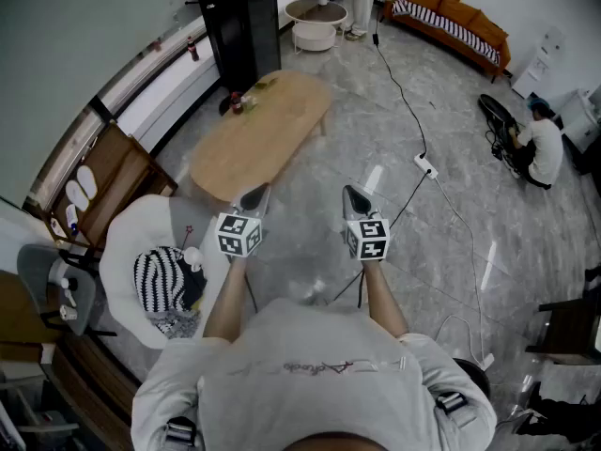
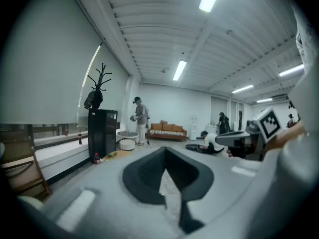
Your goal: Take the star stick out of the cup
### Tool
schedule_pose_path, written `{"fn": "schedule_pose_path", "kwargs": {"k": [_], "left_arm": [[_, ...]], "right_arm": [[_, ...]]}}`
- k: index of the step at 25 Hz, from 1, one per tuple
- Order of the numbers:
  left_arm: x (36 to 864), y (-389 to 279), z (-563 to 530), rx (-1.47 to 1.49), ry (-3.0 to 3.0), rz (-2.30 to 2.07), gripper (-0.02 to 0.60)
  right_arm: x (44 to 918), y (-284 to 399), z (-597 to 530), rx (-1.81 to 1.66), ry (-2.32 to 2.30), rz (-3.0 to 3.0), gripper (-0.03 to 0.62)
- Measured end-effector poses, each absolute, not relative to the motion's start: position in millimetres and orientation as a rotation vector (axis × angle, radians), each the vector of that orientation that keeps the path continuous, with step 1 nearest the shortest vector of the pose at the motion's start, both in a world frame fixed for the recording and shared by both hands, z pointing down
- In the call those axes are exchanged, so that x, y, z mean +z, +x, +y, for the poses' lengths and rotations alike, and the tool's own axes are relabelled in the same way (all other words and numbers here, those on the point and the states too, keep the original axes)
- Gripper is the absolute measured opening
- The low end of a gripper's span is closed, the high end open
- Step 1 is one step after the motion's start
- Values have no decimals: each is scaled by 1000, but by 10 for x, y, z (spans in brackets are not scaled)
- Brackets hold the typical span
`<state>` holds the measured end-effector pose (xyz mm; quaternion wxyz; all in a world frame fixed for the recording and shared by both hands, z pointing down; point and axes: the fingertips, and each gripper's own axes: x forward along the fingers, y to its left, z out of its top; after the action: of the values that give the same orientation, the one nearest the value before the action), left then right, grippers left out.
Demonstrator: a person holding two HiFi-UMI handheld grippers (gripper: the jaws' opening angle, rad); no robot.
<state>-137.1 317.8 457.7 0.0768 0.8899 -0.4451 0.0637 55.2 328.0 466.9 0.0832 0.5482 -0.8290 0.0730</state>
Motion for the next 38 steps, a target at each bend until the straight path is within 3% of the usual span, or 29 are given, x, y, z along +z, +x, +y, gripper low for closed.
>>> {"fn": "schedule_pose_path", "kwargs": {"k": [38], "left_arm": [[4815, -484, 2997, 178, 2562, -1448, -3]], "right_arm": [[5002, 1437, 3007, 281, 1495, -2552, 5]]}}
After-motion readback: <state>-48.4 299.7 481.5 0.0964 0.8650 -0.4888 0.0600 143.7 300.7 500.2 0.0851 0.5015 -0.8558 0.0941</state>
